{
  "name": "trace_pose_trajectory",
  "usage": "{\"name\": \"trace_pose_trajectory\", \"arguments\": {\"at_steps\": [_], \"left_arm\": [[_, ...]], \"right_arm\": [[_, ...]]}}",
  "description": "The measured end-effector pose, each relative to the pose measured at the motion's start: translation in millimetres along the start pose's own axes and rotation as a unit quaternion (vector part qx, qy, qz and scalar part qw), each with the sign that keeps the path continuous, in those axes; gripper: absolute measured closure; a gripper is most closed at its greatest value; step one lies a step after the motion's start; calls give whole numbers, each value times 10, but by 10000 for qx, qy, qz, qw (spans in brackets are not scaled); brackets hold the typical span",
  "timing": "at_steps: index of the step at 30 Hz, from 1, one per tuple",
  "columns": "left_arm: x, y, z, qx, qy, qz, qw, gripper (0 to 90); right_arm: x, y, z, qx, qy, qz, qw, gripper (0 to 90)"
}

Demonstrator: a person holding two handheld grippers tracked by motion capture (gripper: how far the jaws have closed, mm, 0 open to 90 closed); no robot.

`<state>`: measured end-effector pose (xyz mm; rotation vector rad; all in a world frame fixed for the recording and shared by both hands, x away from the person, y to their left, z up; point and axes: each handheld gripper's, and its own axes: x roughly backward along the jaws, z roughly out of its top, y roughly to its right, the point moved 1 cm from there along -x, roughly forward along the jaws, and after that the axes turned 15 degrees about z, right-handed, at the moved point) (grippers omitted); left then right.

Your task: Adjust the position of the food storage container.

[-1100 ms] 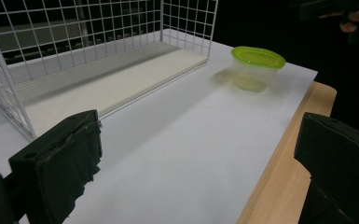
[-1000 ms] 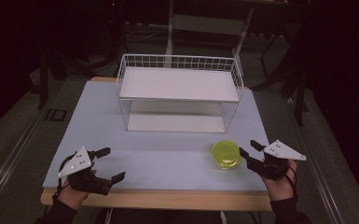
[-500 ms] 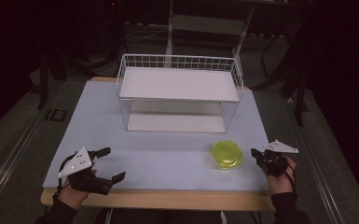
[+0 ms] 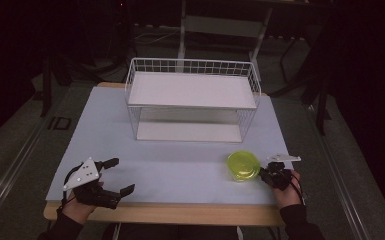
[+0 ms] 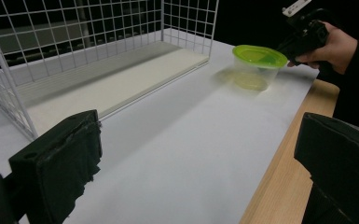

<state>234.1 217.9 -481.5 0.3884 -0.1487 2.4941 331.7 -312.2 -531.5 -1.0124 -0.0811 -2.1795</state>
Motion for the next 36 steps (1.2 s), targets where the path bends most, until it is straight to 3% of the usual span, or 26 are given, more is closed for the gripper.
{"name": "trace_pose_trajectory", "arguments": {"at_steps": [15,30,36], "left_arm": [[2,2,1,1,-11,-3,10000,17],[8,7,5,-12,-10,-32,10000,17],[6,9,5,-12,-26,-40,10000,17]], "right_arm": [[-265,-301,141,255,-227,391,9987,900],[-594,-717,350,559,-322,815,9946,900],[-679,-879,389,547,-367,968,9931,900]]}}
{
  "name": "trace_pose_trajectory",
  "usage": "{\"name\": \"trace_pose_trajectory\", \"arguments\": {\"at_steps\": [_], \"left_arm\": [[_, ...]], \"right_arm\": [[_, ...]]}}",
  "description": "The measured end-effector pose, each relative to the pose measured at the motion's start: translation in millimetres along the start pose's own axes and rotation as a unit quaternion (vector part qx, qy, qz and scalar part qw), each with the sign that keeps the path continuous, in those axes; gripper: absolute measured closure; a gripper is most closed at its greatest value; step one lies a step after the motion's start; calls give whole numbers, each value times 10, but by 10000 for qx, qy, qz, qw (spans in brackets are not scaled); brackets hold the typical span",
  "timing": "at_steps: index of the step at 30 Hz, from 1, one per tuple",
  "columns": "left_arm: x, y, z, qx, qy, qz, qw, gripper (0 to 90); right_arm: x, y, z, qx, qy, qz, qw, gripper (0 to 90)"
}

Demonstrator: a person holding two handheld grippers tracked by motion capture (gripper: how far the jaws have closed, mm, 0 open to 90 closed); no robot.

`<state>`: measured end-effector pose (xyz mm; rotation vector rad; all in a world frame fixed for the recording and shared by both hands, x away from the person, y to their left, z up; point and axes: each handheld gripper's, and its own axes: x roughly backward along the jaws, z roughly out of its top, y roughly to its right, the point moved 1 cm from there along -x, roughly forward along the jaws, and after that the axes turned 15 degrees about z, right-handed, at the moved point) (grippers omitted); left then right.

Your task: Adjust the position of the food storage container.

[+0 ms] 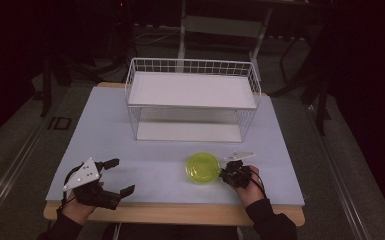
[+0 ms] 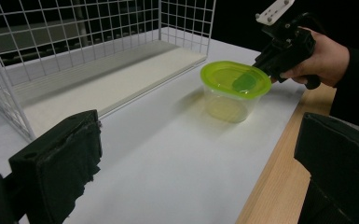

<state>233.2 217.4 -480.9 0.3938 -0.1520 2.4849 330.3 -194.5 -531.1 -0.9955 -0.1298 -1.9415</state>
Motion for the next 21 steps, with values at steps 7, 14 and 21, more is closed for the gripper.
{"name": "trace_pose_trajectory", "arguments": {"at_steps": [7,14,21], "left_arm": [[-4,2,-2,1,-10,-8,10000,17],[-8,6,-3,-18,-37,-17,10000,17],[-10,6,-5,-13,-38,-28,10000,17]], "right_arm": [[-78,-111,27,84,-25,161,9998,900],[-171,-211,63,144,-80,294,9994,900],[-264,-286,125,202,-98,333,9992,900]]}}
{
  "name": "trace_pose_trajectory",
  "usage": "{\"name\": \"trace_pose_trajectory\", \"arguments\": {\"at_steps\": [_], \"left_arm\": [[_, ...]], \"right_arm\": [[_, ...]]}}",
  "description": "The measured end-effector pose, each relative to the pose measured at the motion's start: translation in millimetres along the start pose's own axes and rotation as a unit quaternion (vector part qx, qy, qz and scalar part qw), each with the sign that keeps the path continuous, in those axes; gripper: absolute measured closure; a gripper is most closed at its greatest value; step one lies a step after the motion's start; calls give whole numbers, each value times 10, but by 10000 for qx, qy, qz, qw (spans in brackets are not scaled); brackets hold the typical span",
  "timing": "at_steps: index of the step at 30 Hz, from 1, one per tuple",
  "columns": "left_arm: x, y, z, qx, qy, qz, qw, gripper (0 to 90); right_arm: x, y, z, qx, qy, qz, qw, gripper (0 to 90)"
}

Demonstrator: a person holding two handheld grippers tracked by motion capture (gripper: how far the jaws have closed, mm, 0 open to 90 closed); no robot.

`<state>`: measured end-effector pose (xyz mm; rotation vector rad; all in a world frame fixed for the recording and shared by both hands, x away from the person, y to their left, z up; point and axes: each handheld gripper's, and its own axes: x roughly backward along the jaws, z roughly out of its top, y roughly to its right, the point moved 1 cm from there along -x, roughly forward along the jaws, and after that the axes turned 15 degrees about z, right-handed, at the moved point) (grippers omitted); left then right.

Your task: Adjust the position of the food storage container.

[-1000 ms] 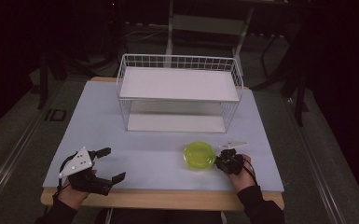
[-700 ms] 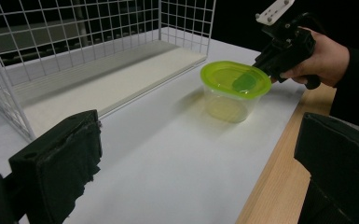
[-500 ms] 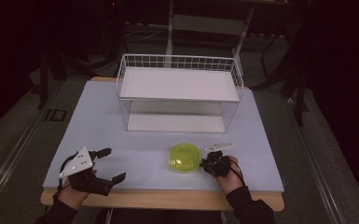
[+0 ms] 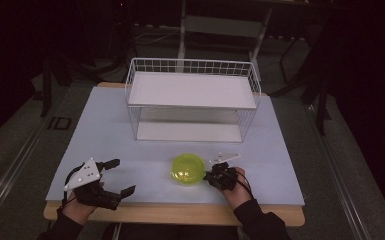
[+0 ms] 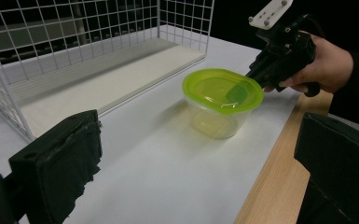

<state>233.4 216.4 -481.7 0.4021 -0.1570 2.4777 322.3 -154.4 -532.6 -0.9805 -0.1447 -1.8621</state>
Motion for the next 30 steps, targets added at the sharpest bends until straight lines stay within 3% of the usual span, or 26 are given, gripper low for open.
{"name": "trace_pose_trajectory", "arguments": {"at_steps": [12,16,18,23,26,30], "left_arm": [[-10,-2,-8,25,-33,-8,10000,17],[-17,6,-12,31,-33,-41,10000,17],[-17,14,-7,66,-3,-76,9999,17],[-27,19,-10,57,-42,-62,10000,17],[-29,28,-8,66,-24,-75,9999,17],[-39,48,-1,0,-130,-76,9999,17]], "right_arm": [[-62,-43,71,73,8,44,10000,895],[69,-2,35,55,27,-143,9999,798],[161,26,13,57,91,-207,9997,698],[432,-34,12,303,322,-427,9981,545],[479,-112,1,543,362,-465,9968,462],[508,-170,-24,524,529,-335,9967,314]]}}
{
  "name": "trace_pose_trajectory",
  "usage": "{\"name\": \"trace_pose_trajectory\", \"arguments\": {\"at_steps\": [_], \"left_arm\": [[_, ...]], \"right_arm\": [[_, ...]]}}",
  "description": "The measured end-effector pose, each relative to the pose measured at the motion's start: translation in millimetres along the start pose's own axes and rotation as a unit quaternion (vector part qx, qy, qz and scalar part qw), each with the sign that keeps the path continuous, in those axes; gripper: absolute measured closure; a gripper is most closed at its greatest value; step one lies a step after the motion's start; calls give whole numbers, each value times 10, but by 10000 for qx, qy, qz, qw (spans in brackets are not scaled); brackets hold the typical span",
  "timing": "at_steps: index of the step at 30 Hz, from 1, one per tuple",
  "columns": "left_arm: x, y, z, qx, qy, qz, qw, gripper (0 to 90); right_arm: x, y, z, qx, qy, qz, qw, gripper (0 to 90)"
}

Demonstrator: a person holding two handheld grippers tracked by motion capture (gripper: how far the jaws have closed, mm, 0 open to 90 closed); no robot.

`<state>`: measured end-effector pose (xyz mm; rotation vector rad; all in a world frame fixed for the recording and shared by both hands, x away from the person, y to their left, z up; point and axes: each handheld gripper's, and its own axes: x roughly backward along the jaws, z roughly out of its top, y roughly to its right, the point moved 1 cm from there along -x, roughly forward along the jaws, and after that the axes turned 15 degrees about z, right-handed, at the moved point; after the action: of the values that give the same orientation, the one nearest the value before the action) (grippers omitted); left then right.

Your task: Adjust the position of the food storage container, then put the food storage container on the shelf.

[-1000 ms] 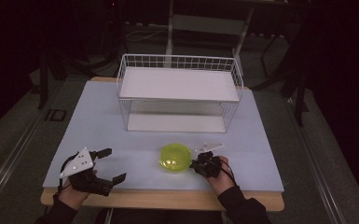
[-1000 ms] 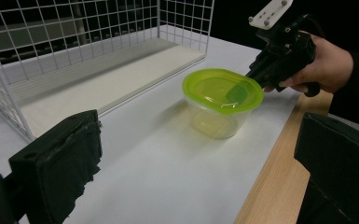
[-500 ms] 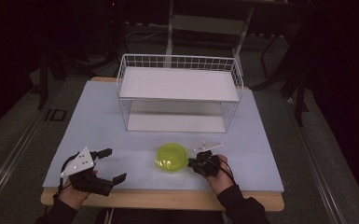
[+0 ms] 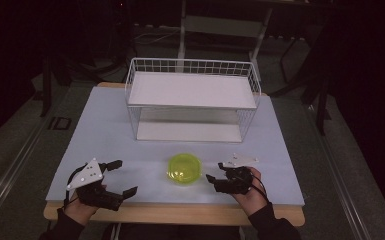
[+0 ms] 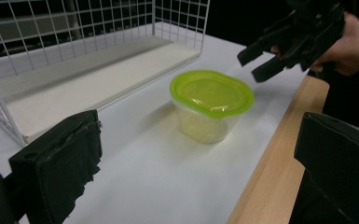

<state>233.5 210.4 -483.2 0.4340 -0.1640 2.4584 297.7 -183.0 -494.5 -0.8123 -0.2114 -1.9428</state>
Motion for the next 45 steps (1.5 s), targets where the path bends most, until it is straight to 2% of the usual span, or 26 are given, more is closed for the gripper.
{"name": "trace_pose_trajectory", "arguments": {"at_steps": [2,3,4,7,8,9,10,12,15,17,19,21,23,24,25,26,29,33,34,35,36,38,40,41,42,45], "left_arm": [[-12,27,11,-59,-51,-37,10000,17],[-16,40,16,-89,-65,-31,9999,18],[-26,67,32,-142,-85,-33,9999,17],[-56,133,86,-43,-188,-266,9995,18],[-56,133,86,-43,-188,-266,9995,17],[-80,189,140,116,-268,-431,9986,17],[-101,216,175,179,-403,-552,9975,17],[-135,264,233,225,-578,-570,9964,17],[-193,307,332,296,-661,-532,9959,17],[-244,327,407,400,-611,-521,9960,17],[-307,336,491,540,-613,-547,9952,17],[-378,344,584,562,-717,-584,9941,17],[-414,351,631,555,-785,-586,9936,17],[-481,369,707,593,-818,-562,9933,17],[-519,384,735,612,-856,-494,9932,17],[-559,399,755,659,-919,-437,9926,18],[-685,434,761,874,-1102,-493,9888,18],[-835,457,698,989,-1361,-252,9854,17],[-861,450,677,1073,-1403,-230,9840,18],[-891,440,659,1168,-1492,-293,9814,27],[-921,427,643,1283,-1553,-300,9790,49],[-968,404,618,1418,-1649,-287,9756,74],[-999,386,592,1517,-1742,-157,9728,104],[-1012,373,577,1619,-1780,-164,9705,158],[-1025,362,561,1715,-1784,-211,9687,158],[-1065,348,513,1790,-1913,-154,9649,207]], "right_arm": [[24,-26,9,10,75,108,9999,222],[52,-46,14,16,151,319,9994,169],[69,-61,19,28,200,370,9991,148],[151,-125,48,161,284,340,9989,131],[151,-125,48,161,284,340,9989,131],[171,-143,57,206,322,300,9988,132],[224,-181,93,245,401,303,9984,139],[272,-215,138,444,518,193,9975,143],[315,-231,218,719,474,114,9962,161],[344,-215,276,760,508,202,9956,163],[368,-206,329,853,581,178,9945,164],[382,-206,385,956,554,15,9939,163],[387,-208,412,977,520,-4,9939,163],[386,-203,438,884,492,51,9949,163],[377,-174,481,506,466,183,9975,163],[369,-154,500,308,458,316,9980,164],[318,-88,549,-174,451,488,9976,166],[204,-38,589,-467,366,561,9967,146],[169,-26,595,-555,381,622,9958,141],[134,-9,597,-691,346,711,9945,141],[101,4,598,-762,336,595,9947,145],[39,30,591,-849,208,572,9945,162],[0,57,583,-967,150,516,9939,245],[-19,66,580,-1021,117,478,9936,246],[-34,67,576,-1046,107,408,9936,271],[-108,87,547,-1239,-42,405,9915,329]]}}
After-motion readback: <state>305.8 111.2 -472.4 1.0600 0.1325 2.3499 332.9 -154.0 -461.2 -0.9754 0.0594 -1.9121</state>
